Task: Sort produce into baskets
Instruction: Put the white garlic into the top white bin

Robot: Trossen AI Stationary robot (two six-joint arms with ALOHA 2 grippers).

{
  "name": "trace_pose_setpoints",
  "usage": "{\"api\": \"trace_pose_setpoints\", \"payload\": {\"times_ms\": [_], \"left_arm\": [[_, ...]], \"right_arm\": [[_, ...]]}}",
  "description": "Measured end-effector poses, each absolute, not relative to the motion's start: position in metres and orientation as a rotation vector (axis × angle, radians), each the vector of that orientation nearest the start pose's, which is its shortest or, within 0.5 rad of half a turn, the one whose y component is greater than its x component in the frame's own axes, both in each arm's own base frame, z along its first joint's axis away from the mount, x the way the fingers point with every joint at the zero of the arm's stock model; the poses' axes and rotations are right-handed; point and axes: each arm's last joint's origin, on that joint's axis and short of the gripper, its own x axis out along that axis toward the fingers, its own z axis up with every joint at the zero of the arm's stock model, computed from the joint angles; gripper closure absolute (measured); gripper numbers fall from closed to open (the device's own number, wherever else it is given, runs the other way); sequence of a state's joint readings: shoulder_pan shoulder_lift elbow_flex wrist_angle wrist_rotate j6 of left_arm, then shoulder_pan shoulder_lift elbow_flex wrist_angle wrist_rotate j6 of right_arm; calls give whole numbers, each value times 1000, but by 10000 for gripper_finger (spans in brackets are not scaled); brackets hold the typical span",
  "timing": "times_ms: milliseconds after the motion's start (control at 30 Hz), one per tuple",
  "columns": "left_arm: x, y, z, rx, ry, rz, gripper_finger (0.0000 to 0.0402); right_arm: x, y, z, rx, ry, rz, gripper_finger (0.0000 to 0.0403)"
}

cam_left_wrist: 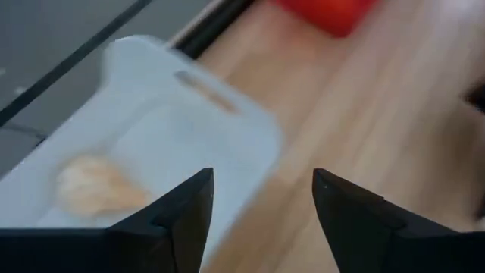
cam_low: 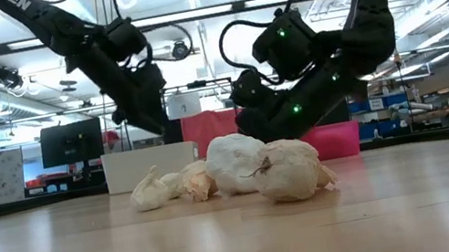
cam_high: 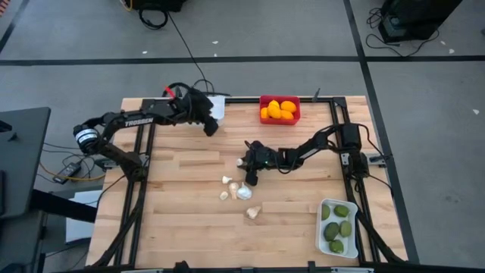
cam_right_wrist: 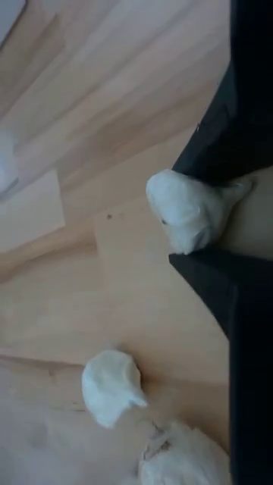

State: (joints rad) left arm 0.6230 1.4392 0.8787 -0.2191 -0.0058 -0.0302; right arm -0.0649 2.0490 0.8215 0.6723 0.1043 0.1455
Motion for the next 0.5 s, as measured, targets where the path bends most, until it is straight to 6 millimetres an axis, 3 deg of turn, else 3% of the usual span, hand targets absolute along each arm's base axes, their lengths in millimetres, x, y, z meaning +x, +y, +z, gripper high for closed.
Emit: {"api": "trace_pose_setpoints", "payload": {"times_ms": [133, 300, 500], "left_arm": [[253, 152, 220, -245, 720, 532, 183], [271, 127, 225, -319, 639, 437, 186], [281, 108, 227, -398, 599, 345, 186]], "right_arm": [[361, -27, 83, 116, 535, -202, 325], [362, -26, 90, 19, 507, -224, 326], [363, -20, 96, -145, 463, -390, 310]]}}
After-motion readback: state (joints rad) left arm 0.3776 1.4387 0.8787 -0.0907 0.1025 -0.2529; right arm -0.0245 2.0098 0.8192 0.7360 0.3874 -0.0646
